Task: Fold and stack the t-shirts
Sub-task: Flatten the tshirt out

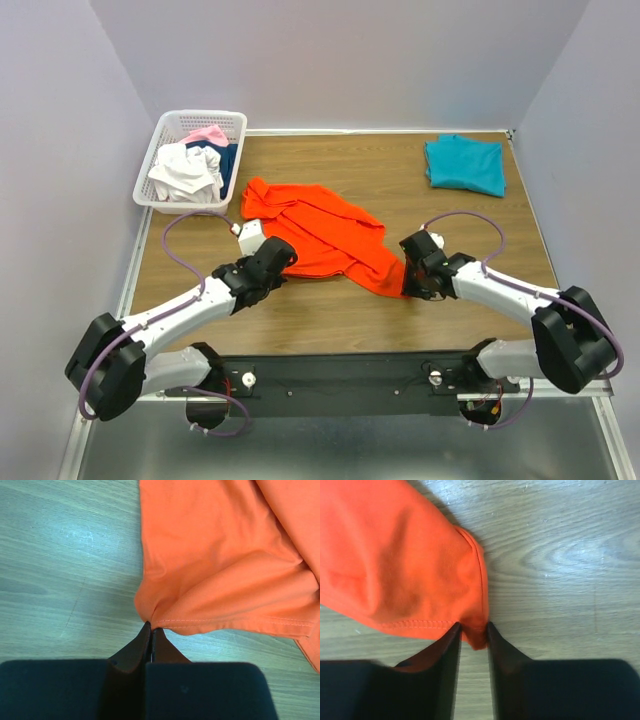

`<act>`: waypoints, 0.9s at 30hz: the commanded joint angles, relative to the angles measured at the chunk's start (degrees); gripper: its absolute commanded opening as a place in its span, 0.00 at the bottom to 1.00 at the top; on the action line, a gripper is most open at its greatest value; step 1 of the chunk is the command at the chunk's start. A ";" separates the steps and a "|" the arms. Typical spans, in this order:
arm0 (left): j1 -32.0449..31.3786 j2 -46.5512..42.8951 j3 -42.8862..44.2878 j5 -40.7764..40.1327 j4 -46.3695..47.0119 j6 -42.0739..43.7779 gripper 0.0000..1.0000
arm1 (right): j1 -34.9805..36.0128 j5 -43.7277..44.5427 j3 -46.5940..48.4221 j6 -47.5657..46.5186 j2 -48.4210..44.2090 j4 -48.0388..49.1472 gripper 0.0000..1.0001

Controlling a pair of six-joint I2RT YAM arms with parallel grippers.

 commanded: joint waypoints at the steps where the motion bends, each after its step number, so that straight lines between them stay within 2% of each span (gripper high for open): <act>1: 0.49 -1.86 -0.65 -3.54 0.82 -0.99 0.00 | 0.65 2.52 0.00 1.89 2.73 -0.13 0.26; 3: 0.67 -2.39 -0.65 -3.72 0.73 -0.99 0.00 | 0.73 3.23 0.00 2.16 2.65 0.31 0.19; 4: 0.93 -2.56 -0.65 -3.72 1.08 -0.82 0.00 | 0.73 5.23 0.17 2.16 2.47 0.31 0.09; 6: 1.11 -2.83 -0.30 -3.54 0.91 -0.55 0.00 | 0.73 7.53 1.57 2.50 1.60 0.40 0.01; 10: 2.33 -3.09 2.24 -5.64 0.38 1.11 0.00 | 0.65 12.18 7.79 0.23 0.45 0.84 0.01; 13: 5.23 -2.74 7.68 -8.54 0.82 3.13 0.00 | 0.21 15.44 13.16 -1.71 0.98 0.75 0.01; 16: 9.27 -1.25 14.09 -8.20 5.56 9.27 0.00 | -2.95 13.96 21.60 -4.25 2.91 1.28 0.01; 19: 12.70 2.78 23.31 -8.29 6.37 14.99 0.00 | -6.03 12.11 30.74 -7.85 5.37 1.89 0.01; 22: 12.97 7.09 39.80 -11.09 2.08 17.55 0.00 | -8.92 10.01 41.37 -10.76 7.13 2.07 0.01; 24: 12.88 7.80 44.50 -12.06 1.26 19.99 0.00 | -9.28 8.95 49.08 -13.91 7.39 2.07 0.01; 27: 12.97 5.18 49.35 -10.68 6.51 26.57 0.00 | -9.37 7.28 57.79 -18.74 6.78 2.07 0.01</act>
